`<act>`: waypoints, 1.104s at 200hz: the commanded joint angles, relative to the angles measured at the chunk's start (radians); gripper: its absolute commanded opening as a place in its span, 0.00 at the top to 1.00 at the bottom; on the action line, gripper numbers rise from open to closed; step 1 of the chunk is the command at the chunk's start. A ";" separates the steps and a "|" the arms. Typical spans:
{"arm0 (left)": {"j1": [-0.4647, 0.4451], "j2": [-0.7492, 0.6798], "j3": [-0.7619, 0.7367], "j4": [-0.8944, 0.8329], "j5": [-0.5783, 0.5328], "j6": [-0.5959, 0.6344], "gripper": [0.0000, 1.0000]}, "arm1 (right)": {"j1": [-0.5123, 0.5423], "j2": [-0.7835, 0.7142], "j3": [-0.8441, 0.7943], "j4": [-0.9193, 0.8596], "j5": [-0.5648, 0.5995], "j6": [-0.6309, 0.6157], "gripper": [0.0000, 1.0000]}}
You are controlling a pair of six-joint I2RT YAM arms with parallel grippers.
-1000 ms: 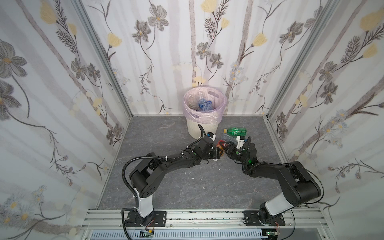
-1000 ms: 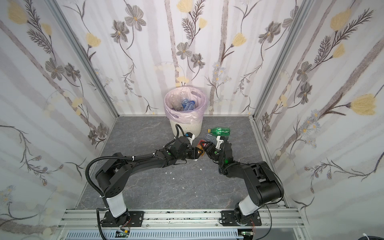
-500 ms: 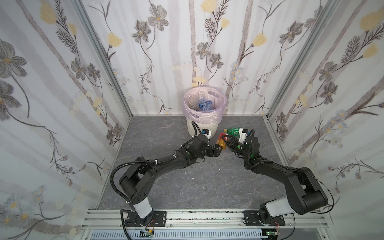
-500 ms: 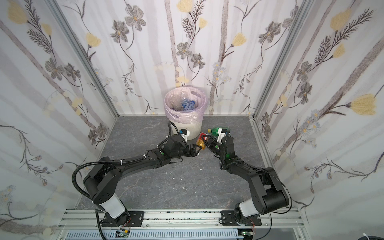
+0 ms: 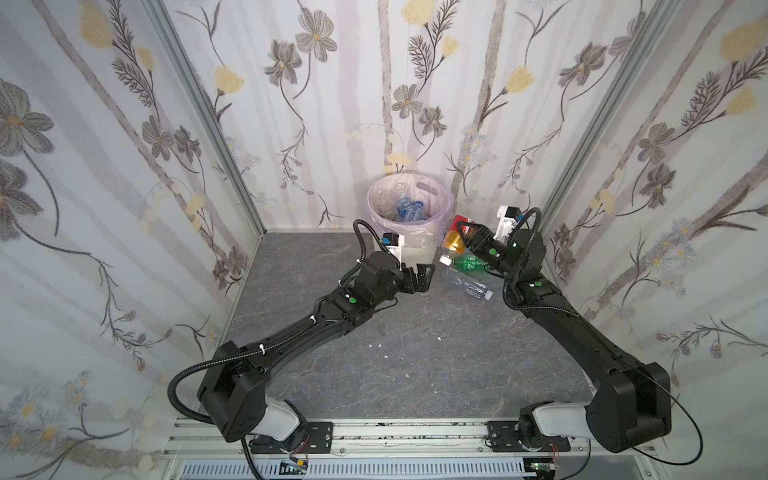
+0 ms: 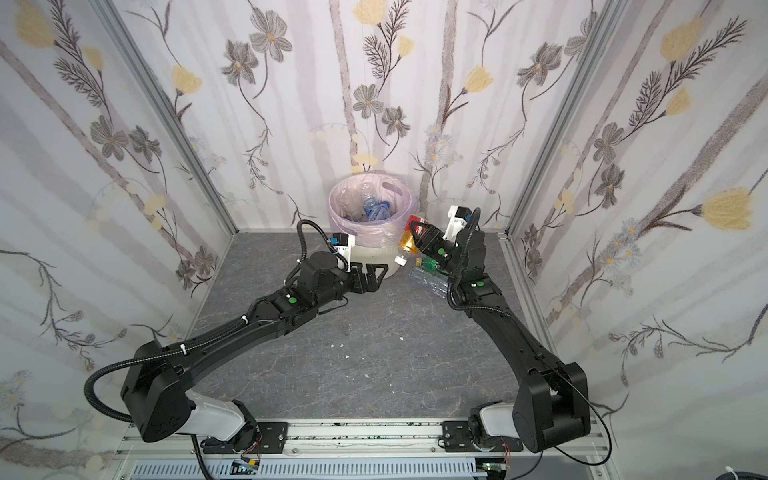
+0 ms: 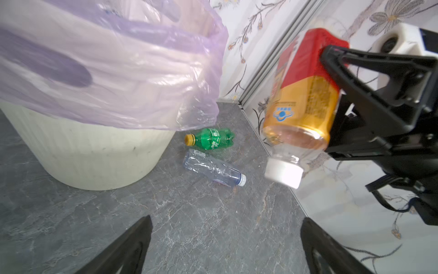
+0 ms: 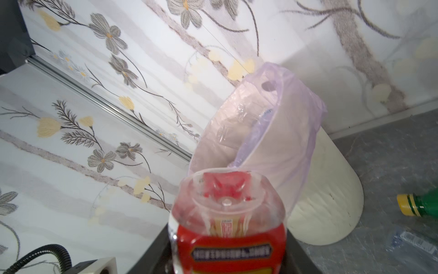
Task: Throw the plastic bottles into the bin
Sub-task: 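Open the left gripper and raise the red-gold bottle over the bin with the right gripper, then open the right gripper over the bin to drop the red-gold bottle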
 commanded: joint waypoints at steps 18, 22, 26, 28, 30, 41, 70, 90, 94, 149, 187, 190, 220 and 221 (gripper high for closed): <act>0.043 -0.050 0.032 -0.013 -0.078 0.056 0.00 | -0.008 0.067 0.217 -0.089 0.010 -0.040 0.48; 0.049 -0.053 0.035 -0.013 -0.078 0.058 0.00 | -0.010 0.072 0.239 -0.095 0.010 -0.039 0.48; 0.054 -0.058 0.038 -0.013 -0.076 0.059 0.00 | -0.011 0.073 0.264 -0.099 0.008 -0.038 0.48; 0.058 -0.060 0.039 -0.013 -0.075 0.057 0.00 | -0.011 0.089 0.275 -0.101 0.008 -0.038 0.48; 0.062 -0.061 0.041 -0.013 -0.073 0.057 0.00 | -0.012 0.102 0.287 -0.103 0.005 -0.038 0.48; 0.083 -0.070 0.047 -0.013 -0.068 0.052 0.00 | -0.015 0.127 0.352 -0.105 -0.007 -0.042 0.47; 0.132 -0.086 0.067 -0.013 -0.053 0.069 0.00 | -0.016 0.175 0.535 -0.120 -0.006 -0.079 0.47; 0.160 -0.095 0.082 -0.013 -0.044 0.084 0.00 | -0.015 0.193 0.641 -0.105 0.013 -0.109 0.47; 0.165 -0.096 0.085 -0.013 -0.043 0.089 0.00 | -0.016 0.195 0.661 -0.102 0.019 -0.116 0.47; 0.214 -0.101 0.104 -0.013 -0.035 0.113 0.00 | -0.016 0.265 0.892 -0.100 0.070 -0.171 0.46; 0.229 -0.091 0.105 -0.011 -0.033 0.112 0.00 | -0.010 0.364 0.962 -0.094 0.058 -0.142 0.46; 0.230 -0.090 0.106 -0.011 -0.033 0.112 0.00 | -0.010 0.374 0.961 -0.096 0.062 -0.142 0.46; 0.237 -0.071 0.107 -0.011 -0.009 0.089 0.00 | -0.002 0.611 1.095 -0.265 0.095 -0.129 0.32; 0.237 -0.071 0.107 -0.011 -0.008 0.088 0.00 | -0.003 0.618 1.101 -0.269 0.094 -0.129 0.30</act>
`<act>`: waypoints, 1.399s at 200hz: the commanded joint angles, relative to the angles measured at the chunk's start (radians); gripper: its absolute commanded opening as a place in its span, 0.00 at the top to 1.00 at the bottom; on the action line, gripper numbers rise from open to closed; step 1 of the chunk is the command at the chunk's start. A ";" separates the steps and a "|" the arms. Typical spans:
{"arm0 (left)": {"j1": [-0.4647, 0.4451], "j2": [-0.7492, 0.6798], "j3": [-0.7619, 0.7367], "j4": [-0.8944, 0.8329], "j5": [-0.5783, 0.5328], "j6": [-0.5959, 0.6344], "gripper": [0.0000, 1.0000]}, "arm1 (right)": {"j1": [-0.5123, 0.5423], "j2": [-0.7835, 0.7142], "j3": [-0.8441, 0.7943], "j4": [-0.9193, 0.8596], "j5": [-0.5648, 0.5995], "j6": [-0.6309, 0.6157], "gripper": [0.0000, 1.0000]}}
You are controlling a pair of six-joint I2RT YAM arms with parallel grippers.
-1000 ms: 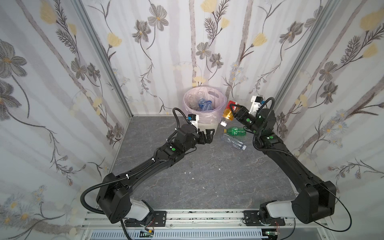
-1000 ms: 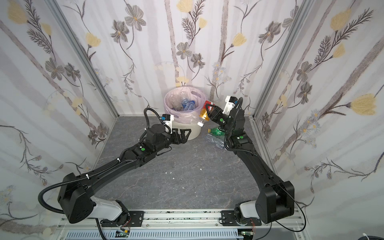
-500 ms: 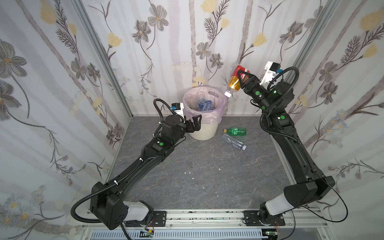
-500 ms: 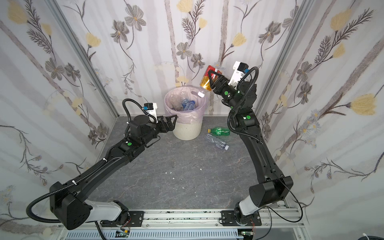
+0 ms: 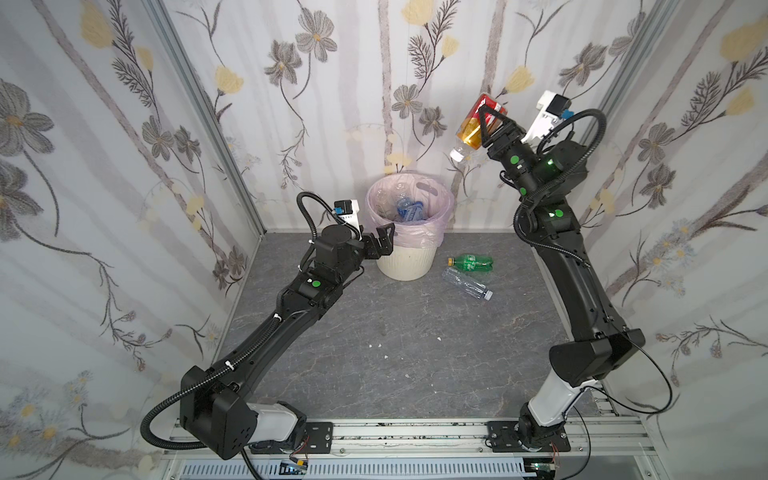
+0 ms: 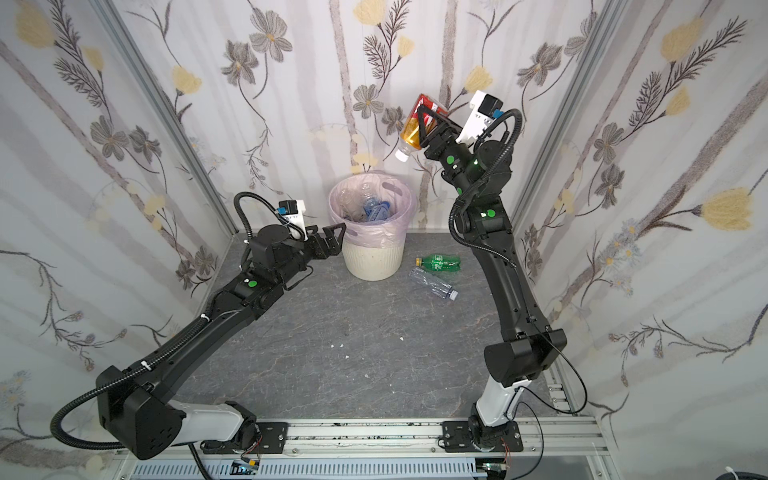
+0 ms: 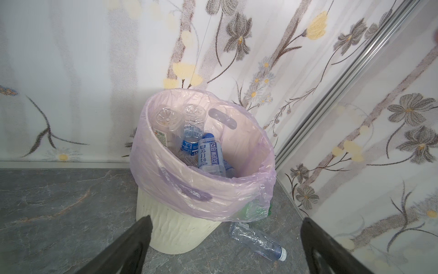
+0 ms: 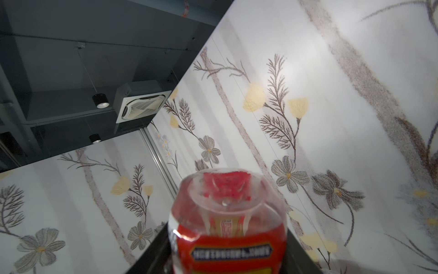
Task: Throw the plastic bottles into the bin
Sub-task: 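Open the right gripper over the bin to drop the red-gold bottle, then lower the right gripper to the clear water bottle beside the green bottle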
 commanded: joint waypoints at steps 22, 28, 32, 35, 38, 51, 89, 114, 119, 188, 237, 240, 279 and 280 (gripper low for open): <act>0.005 0.005 0.004 0.010 0.037 -0.030 0.00 | 0.013 0.246 0.171 -0.206 0.006 0.007 0.11; 0.004 0.002 0.001 0.010 0.043 -0.030 0.00 | 0.017 0.254 0.197 -0.237 0.021 0.003 0.02; 0.006 -0.003 -0.004 0.010 0.044 -0.032 0.00 | 0.019 0.252 0.206 -0.257 0.037 -0.003 0.01; 0.005 -0.006 -0.008 0.009 0.044 -0.034 0.00 | 0.021 0.247 0.206 -0.267 0.049 -0.007 0.00; 0.005 -0.009 -0.011 0.010 0.043 -0.034 0.00 | 0.022 0.241 0.206 -0.276 0.059 -0.010 0.00; 0.005 -0.021 -0.025 0.008 0.040 -0.037 0.00 | 0.029 0.222 0.204 -0.301 0.080 -0.039 0.00; 0.007 -0.034 -0.042 0.008 0.044 -0.048 0.00 | 0.040 0.159 0.158 -0.330 0.092 -0.068 0.00; 0.007 -0.038 -0.042 0.007 0.046 -0.058 0.00 | 0.042 0.107 0.083 -0.310 0.088 -0.072 0.00; 0.007 -0.039 -0.042 0.008 0.049 -0.061 0.00 | 0.042 0.096 0.070 -0.310 0.091 -0.075 0.00; 0.005 -0.021 -0.044 0.008 0.106 -0.095 0.00 | 0.011 -0.116 -0.237 -0.293 0.118 -0.156 0.00; -0.044 0.022 -0.070 0.010 0.137 -0.148 0.00 | -0.068 -0.331 -0.644 -0.239 0.162 -0.188 0.00; -0.048 0.026 -0.071 0.010 0.137 -0.151 0.00 | -0.075 -0.342 -0.668 -0.235 0.160 -0.188 0.00; -0.118 0.071 -0.108 0.014 0.134 -0.188 0.00 | -0.148 -0.424 -0.978 -0.146 0.090 -0.160 0.00; -0.120 0.071 -0.110 0.014 0.134 -0.189 0.00 | -0.149 -0.424 -0.983 -0.146 0.090 -0.161 0.00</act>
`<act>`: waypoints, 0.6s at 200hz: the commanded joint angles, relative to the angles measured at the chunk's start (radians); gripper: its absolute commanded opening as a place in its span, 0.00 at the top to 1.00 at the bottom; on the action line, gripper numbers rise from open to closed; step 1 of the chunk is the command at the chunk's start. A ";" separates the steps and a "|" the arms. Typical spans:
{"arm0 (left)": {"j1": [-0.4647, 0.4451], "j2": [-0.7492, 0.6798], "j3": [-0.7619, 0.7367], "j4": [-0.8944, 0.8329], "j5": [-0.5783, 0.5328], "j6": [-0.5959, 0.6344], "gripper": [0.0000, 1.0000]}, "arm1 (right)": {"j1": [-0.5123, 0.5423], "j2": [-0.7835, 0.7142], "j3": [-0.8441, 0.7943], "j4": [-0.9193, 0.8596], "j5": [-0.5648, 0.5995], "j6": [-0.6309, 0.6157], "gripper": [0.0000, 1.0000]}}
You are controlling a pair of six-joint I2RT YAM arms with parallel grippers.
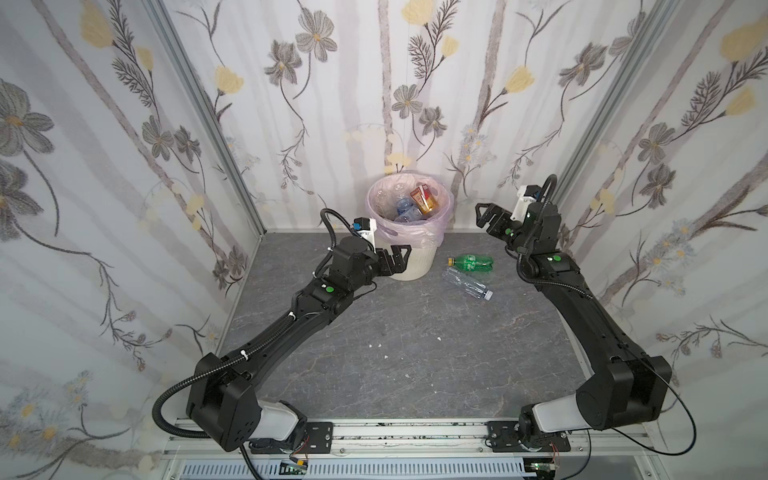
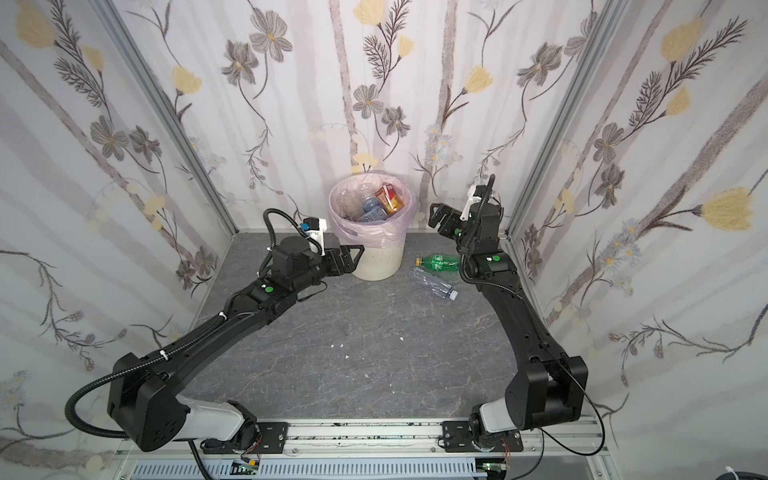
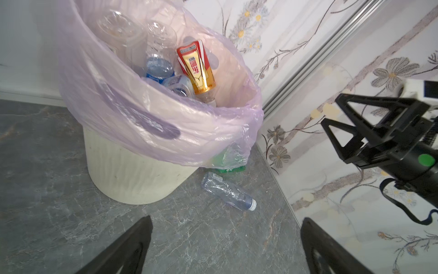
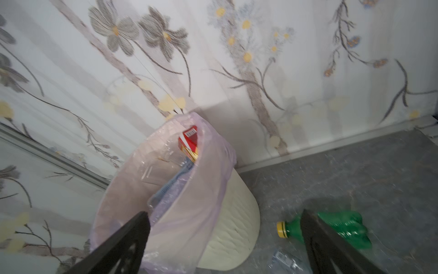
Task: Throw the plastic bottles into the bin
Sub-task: 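Lower the right gripper to the clear water bottle beside the green bottle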
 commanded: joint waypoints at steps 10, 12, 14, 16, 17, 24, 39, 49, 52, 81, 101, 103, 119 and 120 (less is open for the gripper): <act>-0.045 0.030 -0.036 0.024 0.001 -0.055 0.00 | -0.032 -0.007 -0.154 0.082 -0.040 -0.010 0.00; -0.048 0.031 -0.039 0.025 0.001 -0.059 0.00 | -0.035 -0.003 -0.160 0.083 -0.042 -0.010 0.00; -0.049 0.034 -0.042 0.026 0.000 -0.061 0.00 | -0.037 0.002 -0.167 0.081 -0.042 -0.010 0.00; -0.052 0.036 -0.046 0.027 -0.001 -0.063 0.00 | -0.040 0.006 -0.174 0.081 -0.044 -0.011 0.00; -0.054 0.036 -0.046 0.027 -0.001 -0.064 0.00 | -0.041 0.009 -0.177 0.081 -0.046 -0.010 0.00; -0.061 0.042 -0.058 0.031 -0.001 -0.069 0.00 | -0.051 0.027 -0.195 0.078 -0.060 -0.013 0.00; -0.077 0.048 -0.084 0.050 -0.004 -0.076 0.00 | -0.067 0.087 -0.223 0.080 -0.087 -0.023 0.00; -0.084 0.050 -0.104 0.067 -0.006 -0.082 0.00 | -0.068 0.118 -0.238 0.085 -0.085 -0.035 0.00; -0.085 0.051 -0.108 0.072 -0.004 -0.085 0.00 | -0.069 0.127 -0.239 0.085 -0.084 -0.037 0.00; -0.091 0.045 -0.177 0.151 0.018 -0.120 0.00 | -0.074 0.210 -0.237 0.088 -0.084 -0.066 0.00; -0.097 0.047 -0.204 0.170 0.019 -0.126 0.00 | -0.080 0.258 -0.233 0.089 -0.087 -0.082 0.00; -0.096 0.046 -0.206 0.170 0.019 -0.126 0.00 | -0.080 0.261 -0.232 0.088 -0.086 -0.083 0.00; -0.099 0.046 -0.222 0.176 0.015 -0.132 0.00 | -0.080 0.297 -0.223 0.087 -0.088 -0.091 0.00; -0.098 0.045 -0.224 0.177 0.014 -0.132 0.00 | -0.080 0.299 -0.221 0.087 -0.089 -0.092 0.00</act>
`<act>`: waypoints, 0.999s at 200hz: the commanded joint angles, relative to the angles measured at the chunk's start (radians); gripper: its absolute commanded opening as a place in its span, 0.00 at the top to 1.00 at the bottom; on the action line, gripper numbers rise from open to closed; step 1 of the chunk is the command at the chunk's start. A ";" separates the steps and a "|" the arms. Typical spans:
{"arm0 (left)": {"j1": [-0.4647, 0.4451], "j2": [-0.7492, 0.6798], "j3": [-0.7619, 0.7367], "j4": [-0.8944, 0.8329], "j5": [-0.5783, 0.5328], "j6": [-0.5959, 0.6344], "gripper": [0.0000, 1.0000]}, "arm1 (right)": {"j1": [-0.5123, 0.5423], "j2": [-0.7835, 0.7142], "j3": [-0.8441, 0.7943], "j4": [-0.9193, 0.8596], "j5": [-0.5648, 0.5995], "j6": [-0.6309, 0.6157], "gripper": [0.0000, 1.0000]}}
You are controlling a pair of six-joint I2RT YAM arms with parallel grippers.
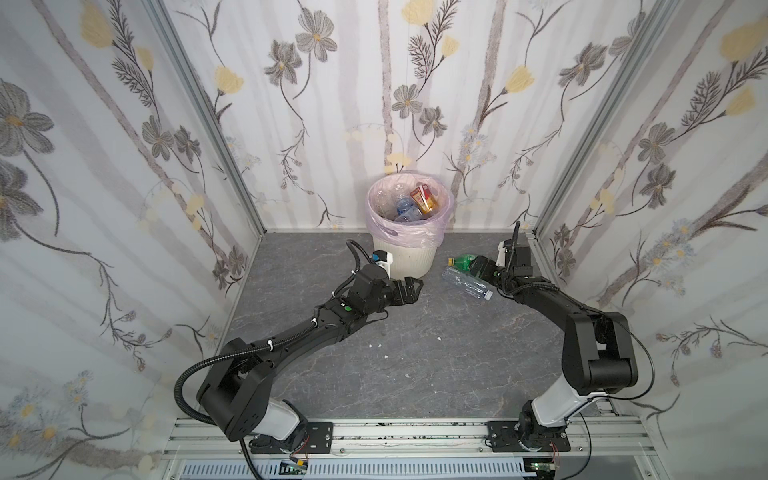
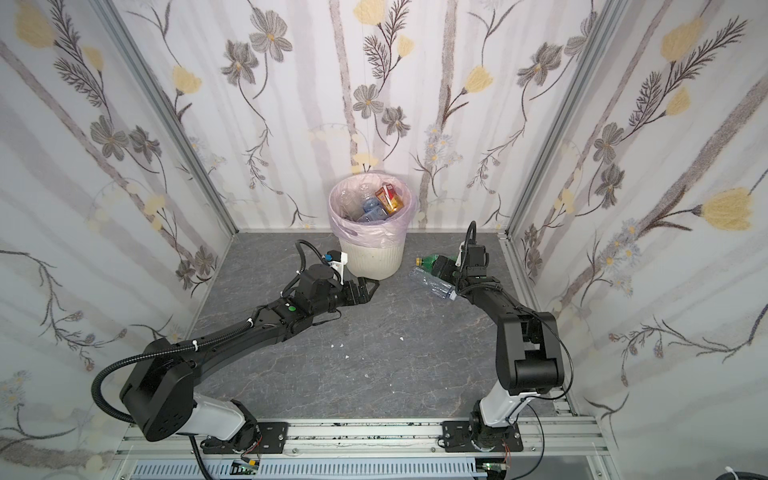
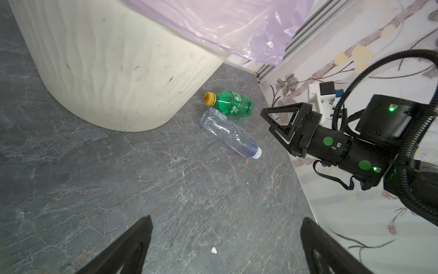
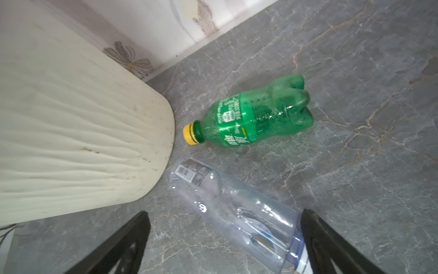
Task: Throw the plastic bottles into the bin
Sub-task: 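Lower the right gripper to the clear water bottle beside the green bottle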
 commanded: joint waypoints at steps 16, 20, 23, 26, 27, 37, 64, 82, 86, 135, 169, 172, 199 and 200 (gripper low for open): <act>-0.004 -0.008 -0.036 0.083 -0.006 -0.020 0.00 | -0.001 0.072 0.036 0.036 -0.009 -0.041 0.00; -0.005 -0.009 -0.040 0.085 -0.008 -0.021 0.00 | -0.001 0.080 0.040 0.033 -0.009 -0.043 0.00; -0.004 -0.009 -0.042 0.088 -0.009 -0.021 0.00 | -0.001 0.084 0.045 0.030 -0.010 -0.044 0.00; -0.004 -0.010 -0.045 0.088 -0.010 -0.021 0.00 | -0.001 0.089 0.048 0.028 -0.011 -0.045 0.00; -0.005 -0.010 -0.046 0.087 -0.011 -0.021 0.00 | -0.001 0.090 0.050 0.027 -0.013 -0.045 0.00; -0.003 -0.010 -0.051 0.091 -0.013 -0.022 0.00 | -0.001 0.101 0.054 0.026 -0.022 -0.044 0.00; -0.003 -0.013 -0.065 0.100 -0.016 -0.022 0.00 | 0.006 0.111 0.037 0.035 -0.035 -0.043 0.00; -0.004 -0.013 -0.072 0.105 -0.022 -0.019 0.00 | 0.011 0.109 0.019 0.044 -0.047 -0.043 0.00; -0.004 -0.013 -0.072 0.107 -0.021 -0.019 0.00 | 0.012 0.108 0.016 0.045 -0.049 -0.042 0.00; -0.004 -0.010 -0.092 0.126 -0.016 -0.028 0.00 | 0.044 0.085 -0.032 0.059 -0.053 -0.039 0.00; -0.004 -0.009 -0.102 0.133 -0.014 -0.030 0.00 | 0.079 0.069 -0.063 0.068 -0.047 -0.038 0.00; -0.004 -0.009 -0.102 0.135 -0.014 -0.030 0.00 | 0.082 0.069 -0.065 0.069 -0.045 -0.037 0.00; -0.004 -0.008 -0.103 0.138 -0.013 -0.030 0.00 | 0.106 0.069 -0.079 0.074 -0.038 -0.032 0.00; -0.004 -0.007 -0.103 0.138 -0.013 -0.030 0.00 | 0.107 0.069 -0.080 0.075 -0.038 -0.031 0.00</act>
